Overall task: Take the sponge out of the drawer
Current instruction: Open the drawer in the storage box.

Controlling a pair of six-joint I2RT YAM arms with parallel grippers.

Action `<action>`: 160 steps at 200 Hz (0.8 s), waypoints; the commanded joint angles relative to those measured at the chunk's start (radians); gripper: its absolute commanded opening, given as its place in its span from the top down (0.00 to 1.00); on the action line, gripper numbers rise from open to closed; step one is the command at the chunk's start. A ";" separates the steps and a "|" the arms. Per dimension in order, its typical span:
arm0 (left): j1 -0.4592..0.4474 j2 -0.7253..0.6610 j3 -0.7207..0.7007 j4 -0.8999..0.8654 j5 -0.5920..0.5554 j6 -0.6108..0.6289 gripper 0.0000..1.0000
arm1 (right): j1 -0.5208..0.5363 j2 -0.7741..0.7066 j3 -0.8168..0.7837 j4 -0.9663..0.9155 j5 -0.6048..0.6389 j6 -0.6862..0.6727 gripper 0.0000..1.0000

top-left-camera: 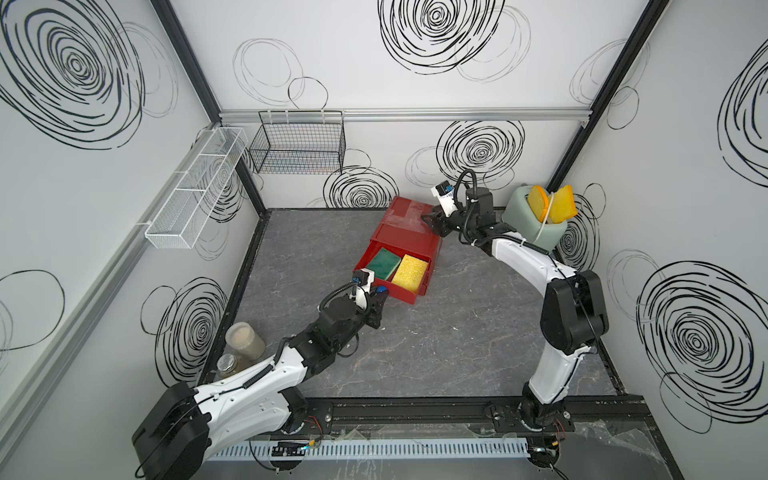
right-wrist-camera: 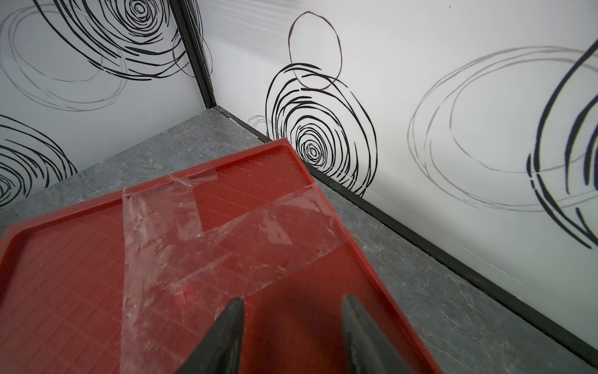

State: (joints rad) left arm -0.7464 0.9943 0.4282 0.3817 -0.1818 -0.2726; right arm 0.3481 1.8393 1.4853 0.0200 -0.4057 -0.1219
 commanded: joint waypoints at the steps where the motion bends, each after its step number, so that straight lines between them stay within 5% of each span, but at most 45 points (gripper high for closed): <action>1: 0.008 0.038 -0.014 0.026 -0.066 0.018 0.72 | -0.006 0.061 -0.017 -0.187 0.023 0.003 0.49; 52: 0.010 0.052 0.015 0.052 -0.071 0.040 0.59 | -0.003 0.045 0.014 -0.215 0.027 -0.017 0.48; 97: 0.016 0.034 0.003 0.048 -0.071 0.033 0.58 | 0.037 -0.038 0.064 -0.212 0.028 -0.064 0.43; 160: 0.016 0.012 -0.020 0.046 -0.076 0.026 0.54 | 0.233 -0.128 0.183 -0.421 0.106 -0.347 0.36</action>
State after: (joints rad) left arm -0.7433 1.0245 0.4282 0.4122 -0.2195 -0.2508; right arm 0.5179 1.7847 1.6341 -0.2775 -0.3256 -0.3103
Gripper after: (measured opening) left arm 0.457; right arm 0.624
